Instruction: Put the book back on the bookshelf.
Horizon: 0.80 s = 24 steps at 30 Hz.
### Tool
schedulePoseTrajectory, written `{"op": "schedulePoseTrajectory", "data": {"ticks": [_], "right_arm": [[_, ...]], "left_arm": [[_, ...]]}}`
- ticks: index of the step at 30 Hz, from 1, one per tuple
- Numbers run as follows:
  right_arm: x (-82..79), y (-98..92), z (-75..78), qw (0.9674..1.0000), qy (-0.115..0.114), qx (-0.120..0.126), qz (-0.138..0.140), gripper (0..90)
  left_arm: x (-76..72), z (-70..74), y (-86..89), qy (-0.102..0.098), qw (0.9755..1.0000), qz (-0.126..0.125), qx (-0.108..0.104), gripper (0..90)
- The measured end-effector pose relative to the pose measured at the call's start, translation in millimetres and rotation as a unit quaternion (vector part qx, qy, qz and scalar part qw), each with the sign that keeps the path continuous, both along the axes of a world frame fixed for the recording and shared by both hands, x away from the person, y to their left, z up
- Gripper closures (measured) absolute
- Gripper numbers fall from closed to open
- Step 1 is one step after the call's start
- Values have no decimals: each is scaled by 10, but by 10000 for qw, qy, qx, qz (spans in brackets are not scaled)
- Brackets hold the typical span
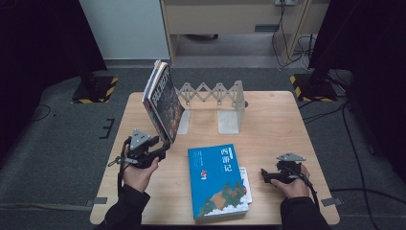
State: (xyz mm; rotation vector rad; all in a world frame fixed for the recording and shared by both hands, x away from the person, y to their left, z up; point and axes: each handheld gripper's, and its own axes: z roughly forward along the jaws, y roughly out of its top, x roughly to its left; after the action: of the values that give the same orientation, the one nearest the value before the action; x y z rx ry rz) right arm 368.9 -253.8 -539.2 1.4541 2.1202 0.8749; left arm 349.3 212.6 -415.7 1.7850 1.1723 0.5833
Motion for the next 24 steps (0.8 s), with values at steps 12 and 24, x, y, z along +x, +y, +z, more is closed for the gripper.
{"op": "schedulePoseTrajectory", "data": {"ticks": [12, 24], "right_arm": [[1, 24, 52, 9999, 84, -37, -44, 124], [-64, 222, 244, 9985, -107, 351, 412, 220]], "left_arm": [[9, -402, -10, 502, 9984, -267, -1, 405], [81, -655, -82, 917, 9940, -553, -232, 331]]}}
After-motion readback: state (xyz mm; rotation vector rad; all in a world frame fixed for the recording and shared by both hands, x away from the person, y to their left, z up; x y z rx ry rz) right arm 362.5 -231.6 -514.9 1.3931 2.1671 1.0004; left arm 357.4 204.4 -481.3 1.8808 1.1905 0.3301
